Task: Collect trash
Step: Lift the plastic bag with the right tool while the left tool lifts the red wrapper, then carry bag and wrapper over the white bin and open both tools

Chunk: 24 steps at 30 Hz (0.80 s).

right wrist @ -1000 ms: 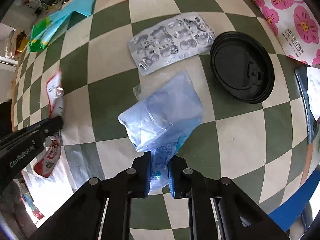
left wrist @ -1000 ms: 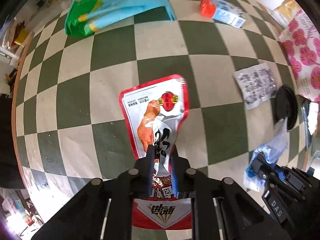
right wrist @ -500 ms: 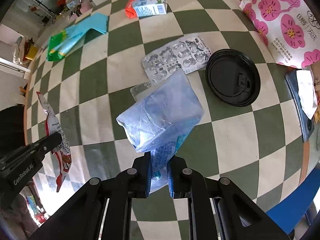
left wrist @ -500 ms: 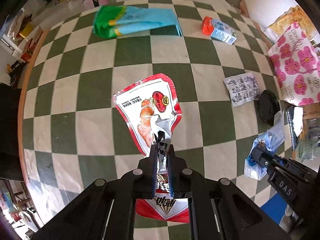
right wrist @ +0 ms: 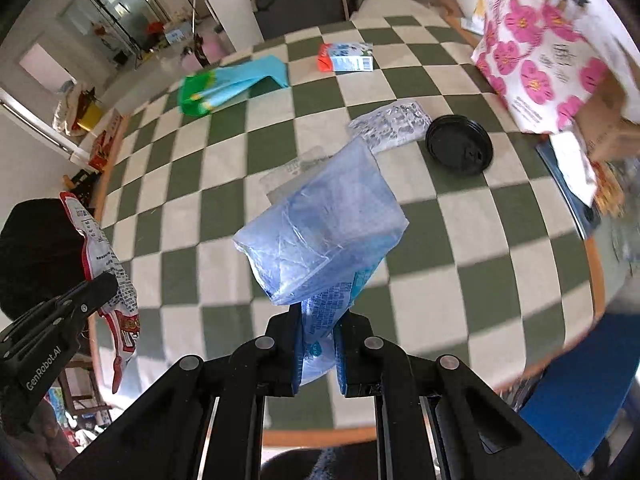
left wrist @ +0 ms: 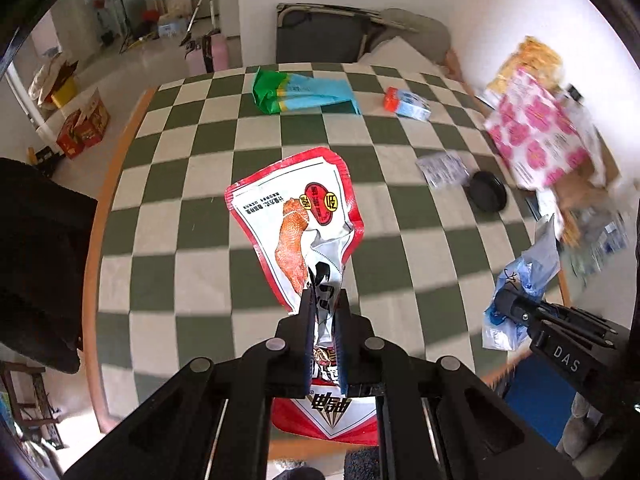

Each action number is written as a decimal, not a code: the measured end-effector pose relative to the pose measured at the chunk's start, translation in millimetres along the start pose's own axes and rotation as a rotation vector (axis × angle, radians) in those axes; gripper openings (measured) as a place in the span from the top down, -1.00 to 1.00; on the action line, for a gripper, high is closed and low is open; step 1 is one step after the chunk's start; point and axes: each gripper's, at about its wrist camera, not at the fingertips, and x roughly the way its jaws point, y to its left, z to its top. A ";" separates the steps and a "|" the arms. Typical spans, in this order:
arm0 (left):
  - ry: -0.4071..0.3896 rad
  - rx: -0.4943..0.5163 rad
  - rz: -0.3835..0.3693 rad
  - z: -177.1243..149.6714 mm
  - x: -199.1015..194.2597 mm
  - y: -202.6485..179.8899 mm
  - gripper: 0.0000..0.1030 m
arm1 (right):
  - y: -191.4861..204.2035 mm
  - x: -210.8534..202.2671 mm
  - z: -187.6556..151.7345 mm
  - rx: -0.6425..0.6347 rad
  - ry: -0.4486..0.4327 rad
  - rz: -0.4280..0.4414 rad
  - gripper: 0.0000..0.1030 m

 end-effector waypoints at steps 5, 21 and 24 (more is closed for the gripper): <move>0.018 0.024 -0.055 -68.0 -24.6 19.2 0.89 | 10.7 -31.7 -90.7 0.084 -0.022 0.014 0.75; 0.395 -0.202 -0.167 -256.7 111.8 67.7 0.88 | -3.6 84.1 -317.6 0.149 0.315 0.061 0.76; 0.460 -0.248 -0.172 -283.4 178.4 79.0 0.87 | -19.1 151.2 -343.4 0.164 0.370 0.092 0.76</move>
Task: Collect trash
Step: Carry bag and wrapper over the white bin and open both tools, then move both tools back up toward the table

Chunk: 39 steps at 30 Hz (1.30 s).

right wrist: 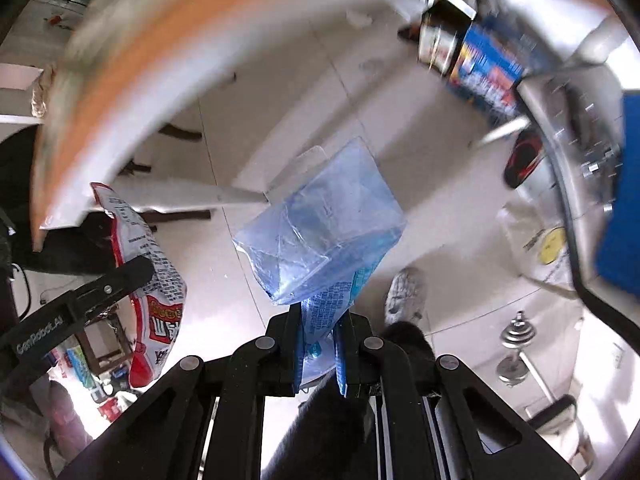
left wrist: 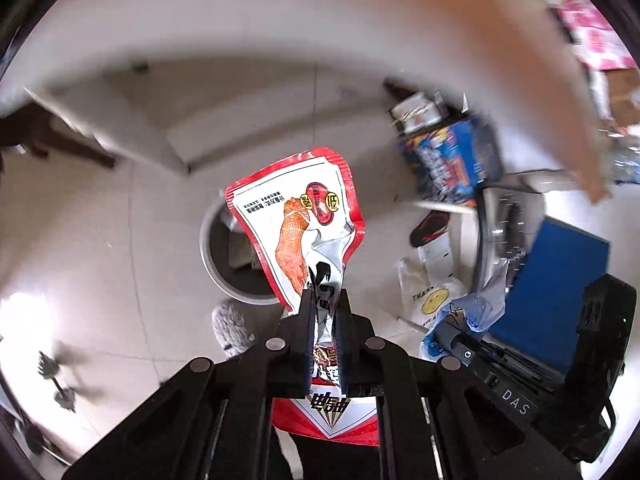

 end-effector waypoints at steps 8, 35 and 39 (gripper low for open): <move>0.092 -0.065 0.044 10.0 159.4 68.6 0.74 | -48.2 181.1 23.2 0.018 0.102 0.095 0.73; -0.092 -0.009 0.335 -44.9 79.9 68.8 -0.99 | -14.1 183.7 6.0 -0.201 -0.020 -0.224 -0.98; -0.103 -0.015 0.325 -59.6 43.7 55.8 -0.99 | -0.9 133.4 -5.7 -0.212 -0.044 -0.231 -0.98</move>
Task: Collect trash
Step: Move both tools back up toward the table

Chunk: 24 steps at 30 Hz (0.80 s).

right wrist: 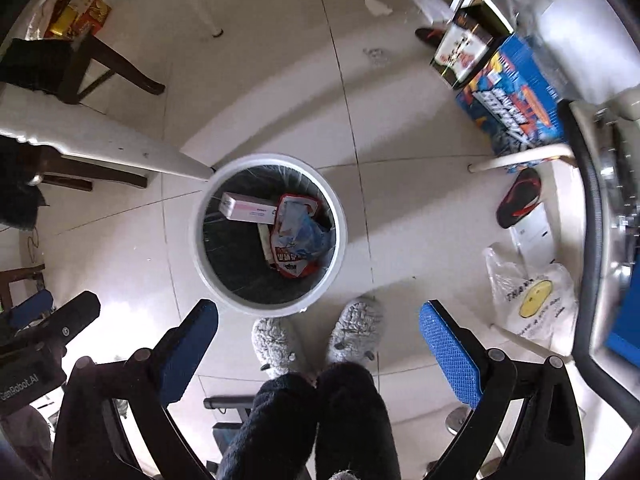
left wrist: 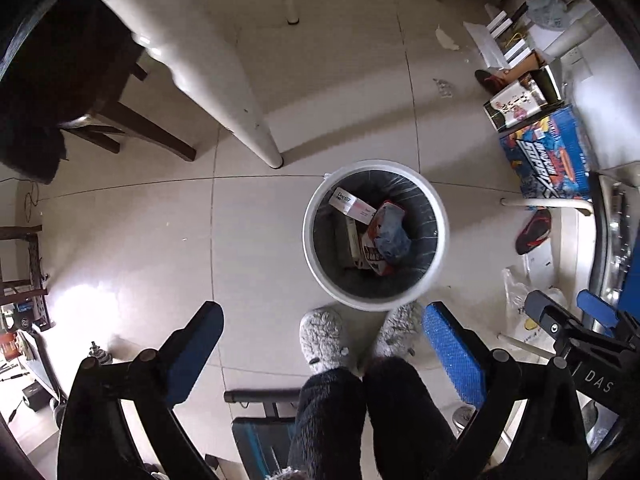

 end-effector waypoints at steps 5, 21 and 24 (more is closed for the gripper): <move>-0.006 0.004 -0.012 -15.9 -57.8 3.9 -0.99 | 7.7 -66.3 -15.8 -0.013 -0.022 0.000 -0.98; -0.150 0.051 0.020 -25.0 -240.5 9.4 -0.99 | 24.0 -282.1 -54.9 0.055 -0.098 0.090 -0.98; -0.223 0.017 0.039 3.6 -268.6 5.1 -0.99 | 11.3 -318.2 -34.8 0.125 -0.133 0.118 -0.98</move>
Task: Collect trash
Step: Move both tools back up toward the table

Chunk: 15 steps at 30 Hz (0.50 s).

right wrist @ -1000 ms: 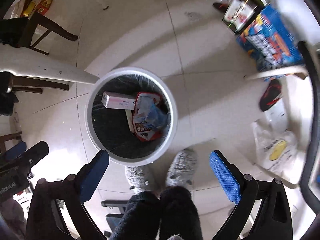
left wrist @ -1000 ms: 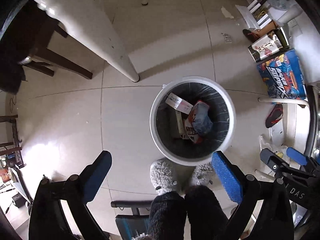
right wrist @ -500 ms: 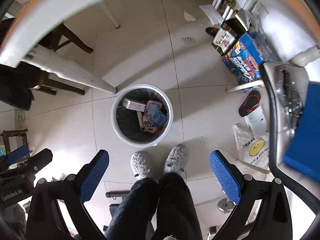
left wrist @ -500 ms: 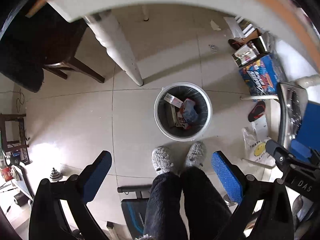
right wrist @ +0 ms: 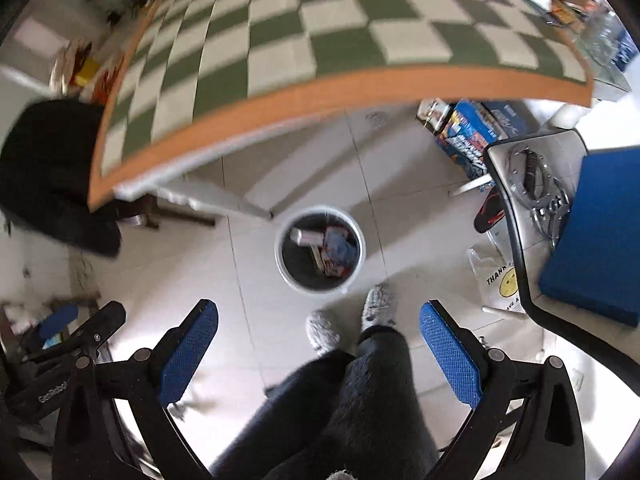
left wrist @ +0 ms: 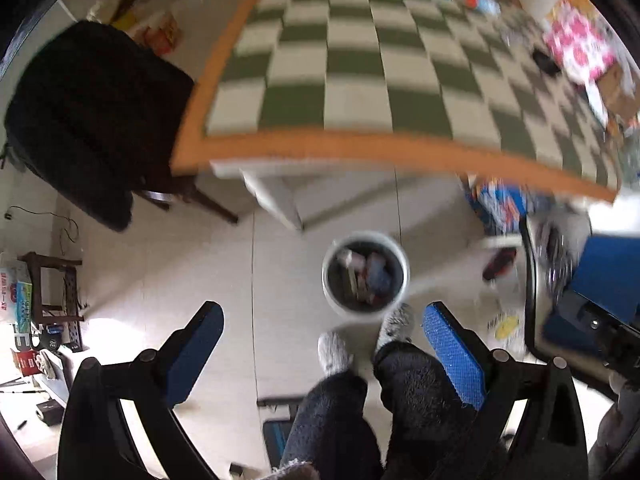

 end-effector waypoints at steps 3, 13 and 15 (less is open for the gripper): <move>-0.068 0.000 0.015 41.7 -14.3 -11.2 -0.99 | -10.2 -23.8 38.5 0.056 -0.043 0.010 -0.98; -0.172 0.107 0.128 221.9 12.2 -98.6 -1.00 | -92.4 -42.1 256.6 0.079 -0.114 -0.068 -0.98; -0.137 0.109 0.145 256.5 29.2 -118.4 -1.00 | -119.4 -27.6 320.6 0.080 -0.105 -0.108 -0.98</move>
